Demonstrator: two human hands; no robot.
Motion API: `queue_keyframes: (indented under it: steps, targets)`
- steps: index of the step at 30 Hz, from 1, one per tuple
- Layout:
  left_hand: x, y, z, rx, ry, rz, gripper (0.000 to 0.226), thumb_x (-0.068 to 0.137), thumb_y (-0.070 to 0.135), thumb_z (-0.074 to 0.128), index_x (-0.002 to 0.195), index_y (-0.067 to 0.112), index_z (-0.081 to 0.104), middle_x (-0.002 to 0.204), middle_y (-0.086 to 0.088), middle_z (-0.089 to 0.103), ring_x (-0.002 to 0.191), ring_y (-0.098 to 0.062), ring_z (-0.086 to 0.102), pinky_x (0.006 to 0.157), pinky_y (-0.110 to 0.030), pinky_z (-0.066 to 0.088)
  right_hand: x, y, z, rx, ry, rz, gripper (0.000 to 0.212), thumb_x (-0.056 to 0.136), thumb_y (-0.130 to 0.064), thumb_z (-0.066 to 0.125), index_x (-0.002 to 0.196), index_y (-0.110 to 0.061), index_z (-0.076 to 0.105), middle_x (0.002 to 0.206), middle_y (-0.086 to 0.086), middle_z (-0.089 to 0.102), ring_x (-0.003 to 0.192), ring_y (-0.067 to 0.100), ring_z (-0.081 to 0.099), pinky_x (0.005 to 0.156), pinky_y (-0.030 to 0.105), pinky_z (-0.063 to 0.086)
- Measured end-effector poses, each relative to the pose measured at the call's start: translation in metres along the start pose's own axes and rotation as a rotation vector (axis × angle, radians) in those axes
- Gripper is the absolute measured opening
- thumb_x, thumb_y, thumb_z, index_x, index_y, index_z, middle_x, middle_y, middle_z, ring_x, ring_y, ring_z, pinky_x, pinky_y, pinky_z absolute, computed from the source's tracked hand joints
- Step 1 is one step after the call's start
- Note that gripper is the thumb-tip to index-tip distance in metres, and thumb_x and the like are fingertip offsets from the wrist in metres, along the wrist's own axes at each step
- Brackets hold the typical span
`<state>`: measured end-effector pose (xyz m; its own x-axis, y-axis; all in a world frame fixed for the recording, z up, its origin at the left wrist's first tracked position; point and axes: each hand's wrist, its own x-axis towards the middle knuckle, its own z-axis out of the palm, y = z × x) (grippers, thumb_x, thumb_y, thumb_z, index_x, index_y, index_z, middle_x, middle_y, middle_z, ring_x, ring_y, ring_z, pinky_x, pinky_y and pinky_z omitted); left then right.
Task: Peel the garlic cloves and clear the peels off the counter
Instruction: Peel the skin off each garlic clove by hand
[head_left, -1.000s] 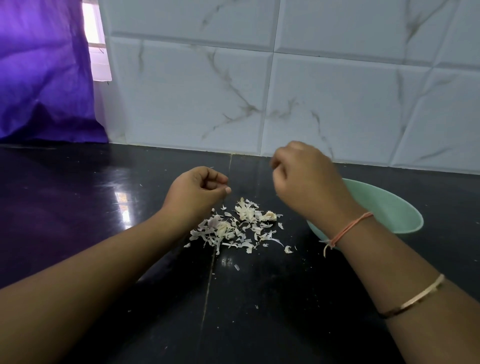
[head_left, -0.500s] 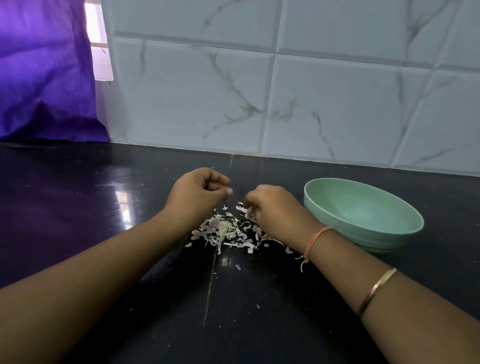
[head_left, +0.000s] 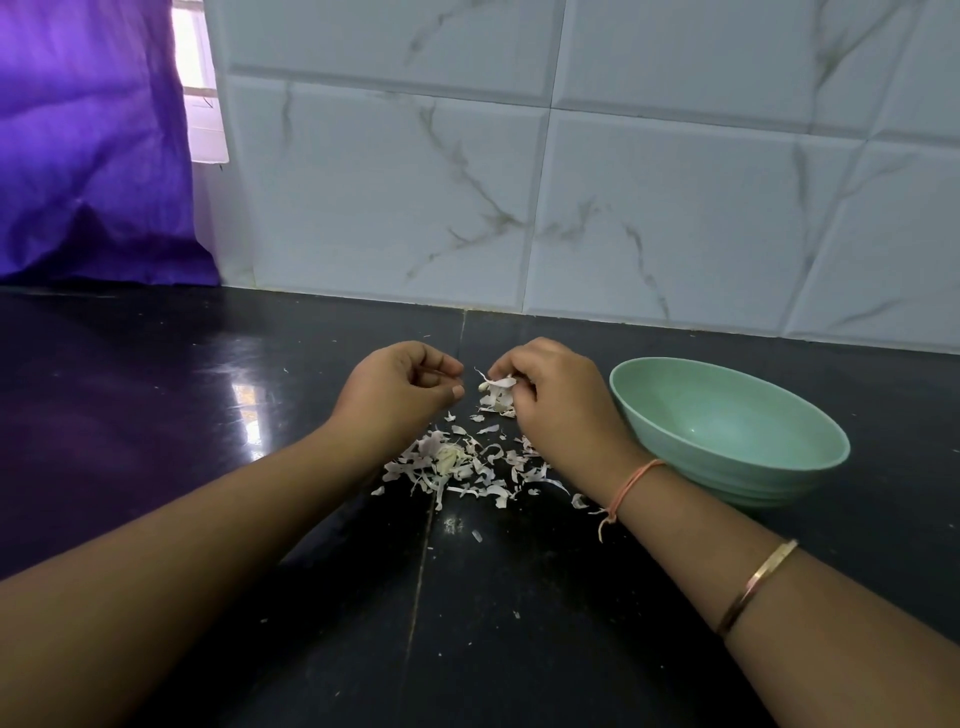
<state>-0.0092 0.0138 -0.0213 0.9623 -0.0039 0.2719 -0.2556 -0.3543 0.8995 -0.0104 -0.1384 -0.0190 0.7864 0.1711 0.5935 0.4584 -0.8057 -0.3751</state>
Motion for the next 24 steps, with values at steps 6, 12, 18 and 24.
queue_keyframes:
  steps: [6,12,18,24]
  targets:
    - [-0.0028,0.0030,0.0026,-0.089,-0.086,-0.043,0.018,0.073,0.006,0.075,0.083,0.017,0.064,0.077,-0.002,0.070,0.065,-0.010,0.063,0.066,-0.025,0.051,-0.0016,-0.0037,0.0007,0.182,0.029,0.058,0.026,0.080,0.006,0.053,0.088,-0.010,0.073,0.088,0.002,0.066,0.070,0.009,0.053,0.066,0.020,0.043]
    - [-0.0059,0.0050,0.0024,-0.059,-0.135,-0.040,0.029,0.077,-0.004,0.068,0.087,0.022,0.062,0.085,0.000,0.070,0.072,-0.012,0.063,0.073,-0.030,0.053,-0.0028,-0.0072,-0.0015,0.371,-0.004,0.156,0.026,0.083,0.003,0.054,0.088,-0.014,0.072,0.073,0.001,0.065,0.058,0.010,0.054,0.048,0.010,0.037]
    - [-0.0065,0.0033,0.0027,-0.069,-0.194,-0.046,0.034,0.072,-0.004,0.073,0.092,0.020,0.060,0.086,-0.001,0.072,0.076,-0.016,0.066,0.071,-0.030,0.052,-0.0001,-0.0046,0.0018,0.552,0.015,0.224,0.032,0.082,0.002,0.061,0.072,-0.028,0.066,0.069,-0.004,0.066,0.066,0.014,0.064,0.064,0.028,0.051]
    - [-0.0057,0.0034,0.0024,-0.089,-0.197,-0.045,0.025,0.074,0.002,0.073,0.091,0.017,0.063,0.079,-0.004,0.073,0.066,-0.009,0.066,0.068,-0.025,0.051,-0.0011,-0.0071,-0.0015,0.778,-0.006,0.322,0.025,0.082,0.006,0.062,0.074,-0.017,0.068,0.071,0.001,0.067,0.066,0.014,0.065,0.073,0.031,0.057]
